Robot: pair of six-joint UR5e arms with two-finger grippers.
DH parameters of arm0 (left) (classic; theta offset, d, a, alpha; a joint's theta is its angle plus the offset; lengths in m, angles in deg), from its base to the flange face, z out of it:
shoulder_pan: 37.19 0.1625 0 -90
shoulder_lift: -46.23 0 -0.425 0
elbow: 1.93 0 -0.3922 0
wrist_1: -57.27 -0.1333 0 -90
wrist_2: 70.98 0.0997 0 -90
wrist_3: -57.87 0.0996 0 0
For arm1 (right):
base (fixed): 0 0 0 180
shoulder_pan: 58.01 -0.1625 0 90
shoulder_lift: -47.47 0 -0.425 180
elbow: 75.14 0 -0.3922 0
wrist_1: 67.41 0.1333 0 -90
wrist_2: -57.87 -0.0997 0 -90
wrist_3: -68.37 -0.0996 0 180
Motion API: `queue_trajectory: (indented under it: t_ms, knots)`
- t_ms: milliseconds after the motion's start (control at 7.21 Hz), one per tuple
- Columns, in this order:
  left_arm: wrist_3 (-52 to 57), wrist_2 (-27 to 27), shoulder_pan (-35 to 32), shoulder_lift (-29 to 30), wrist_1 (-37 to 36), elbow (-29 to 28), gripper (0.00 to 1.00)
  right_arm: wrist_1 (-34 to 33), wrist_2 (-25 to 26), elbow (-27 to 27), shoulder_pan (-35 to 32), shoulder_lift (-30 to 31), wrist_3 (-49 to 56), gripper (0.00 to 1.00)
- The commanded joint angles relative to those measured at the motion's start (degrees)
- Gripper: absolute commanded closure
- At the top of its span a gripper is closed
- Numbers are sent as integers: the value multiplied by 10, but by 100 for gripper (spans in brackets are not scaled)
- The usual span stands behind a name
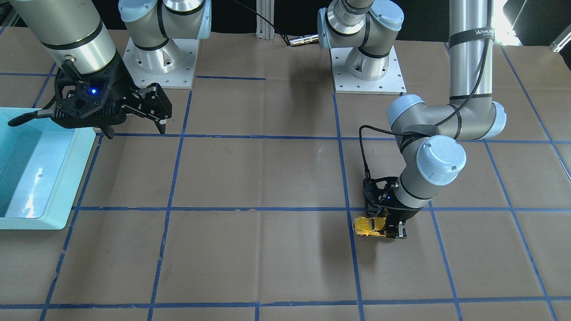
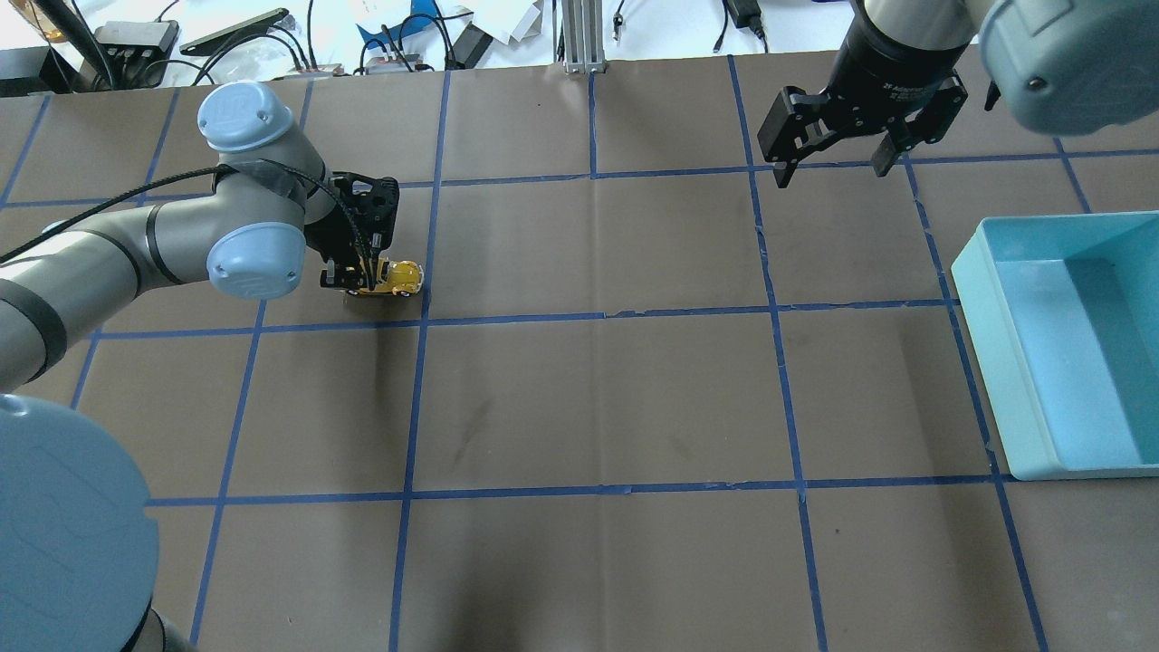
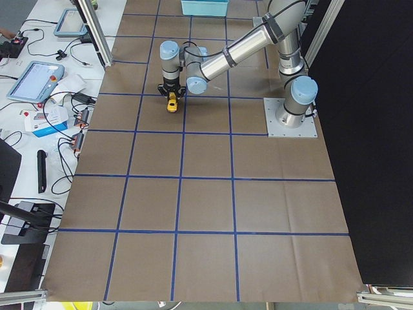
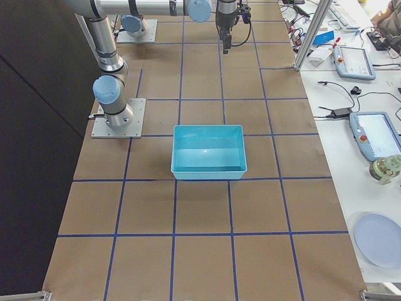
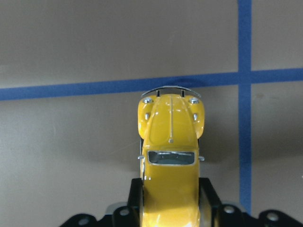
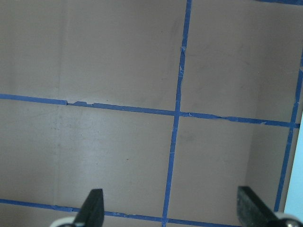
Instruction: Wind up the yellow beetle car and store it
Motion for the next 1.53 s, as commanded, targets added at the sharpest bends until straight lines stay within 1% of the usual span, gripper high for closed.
queue_trajectory:
  t_ms: [0,416,1388]
  knots:
    - [0,-3,0,6,9,-1,100,0,0,0,0,0,0,0]
    - [3,0,0,17,4,-2,100,-2,0,-1,0,0,0,0]
    - [12,1,7,16,3,-1,100,-3,0,1,-2,-1,0,0]
